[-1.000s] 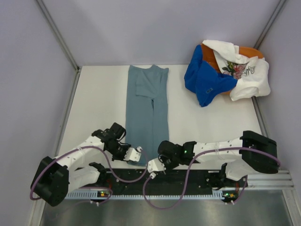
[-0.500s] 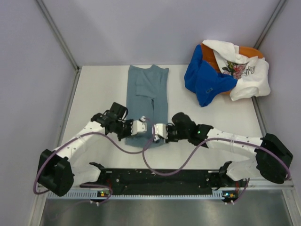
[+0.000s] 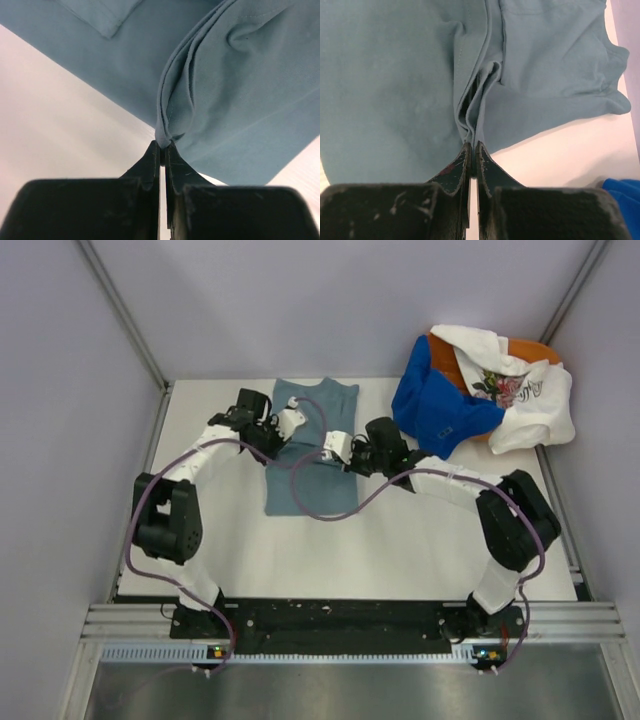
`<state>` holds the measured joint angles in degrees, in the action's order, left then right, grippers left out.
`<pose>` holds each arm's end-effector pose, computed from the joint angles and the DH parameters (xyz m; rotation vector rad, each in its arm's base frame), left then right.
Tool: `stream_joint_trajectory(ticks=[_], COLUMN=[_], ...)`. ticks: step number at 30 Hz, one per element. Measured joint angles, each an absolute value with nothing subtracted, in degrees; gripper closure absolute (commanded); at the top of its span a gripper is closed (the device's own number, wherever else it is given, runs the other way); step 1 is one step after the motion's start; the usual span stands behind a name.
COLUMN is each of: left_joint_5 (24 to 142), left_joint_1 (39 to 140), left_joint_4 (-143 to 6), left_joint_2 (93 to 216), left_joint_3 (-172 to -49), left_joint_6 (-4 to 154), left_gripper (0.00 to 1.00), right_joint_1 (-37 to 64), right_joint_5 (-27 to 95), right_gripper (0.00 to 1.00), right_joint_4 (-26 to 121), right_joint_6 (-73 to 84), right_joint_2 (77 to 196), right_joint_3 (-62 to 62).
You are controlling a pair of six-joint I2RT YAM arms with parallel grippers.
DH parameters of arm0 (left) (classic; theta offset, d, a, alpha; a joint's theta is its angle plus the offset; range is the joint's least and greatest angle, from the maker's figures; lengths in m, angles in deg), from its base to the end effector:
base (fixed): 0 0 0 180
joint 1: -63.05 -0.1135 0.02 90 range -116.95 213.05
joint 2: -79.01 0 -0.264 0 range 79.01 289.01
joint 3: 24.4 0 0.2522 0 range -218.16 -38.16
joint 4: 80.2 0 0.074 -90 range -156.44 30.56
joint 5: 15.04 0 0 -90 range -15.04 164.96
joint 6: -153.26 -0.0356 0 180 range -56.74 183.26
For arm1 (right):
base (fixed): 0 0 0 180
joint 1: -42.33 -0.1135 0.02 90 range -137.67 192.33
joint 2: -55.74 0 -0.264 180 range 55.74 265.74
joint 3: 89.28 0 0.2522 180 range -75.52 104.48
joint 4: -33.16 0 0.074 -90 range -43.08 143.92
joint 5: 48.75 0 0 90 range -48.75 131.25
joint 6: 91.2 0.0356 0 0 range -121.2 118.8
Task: Fold and stack the t-shirts
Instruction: Fold the folded rectangular tshirt in 1/3 of the way
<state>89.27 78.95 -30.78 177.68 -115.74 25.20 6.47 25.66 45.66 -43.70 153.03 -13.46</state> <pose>0.3529 -0.1097 0.2516 1.2283 2.2044 -0.1660 0.3008 0.2292 0.2225 -1.4741 1.5618 0.2267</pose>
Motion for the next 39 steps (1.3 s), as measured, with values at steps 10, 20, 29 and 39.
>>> stream_joint_trajectory(ticks=[10,20,29,39], left_joint_5=[86.52,81.34,75.24,101.44], left_joint_1=[78.18,78.05,75.23,76.04], left_joint_4=[-30.89,-32.33,-34.02,-31.68], left_joint_2=[186.89,192.09,197.60,171.24], left_joint_3=[-120.83,-124.55,-140.15,-106.49], left_joint_6=[28.46,31.01,34.42,14.93], left_gripper=[1.00,0.59,0.63,0.39], right_joint_1=[9.47,10.28,12.57,8.86], right_joint_5=[24.48,30.88,39.47,18.60], right_gripper=[1.00,0.70,0.55,0.47], right_joint_4=[46.12,45.03,42.95,41.73], right_joint_6=[-45.36,-44.31,-37.75,-42.37], right_joint_2=[162.59,169.73,173.73,144.01], right_joint_3=[-4.91,-0.21,8.49,-22.42])
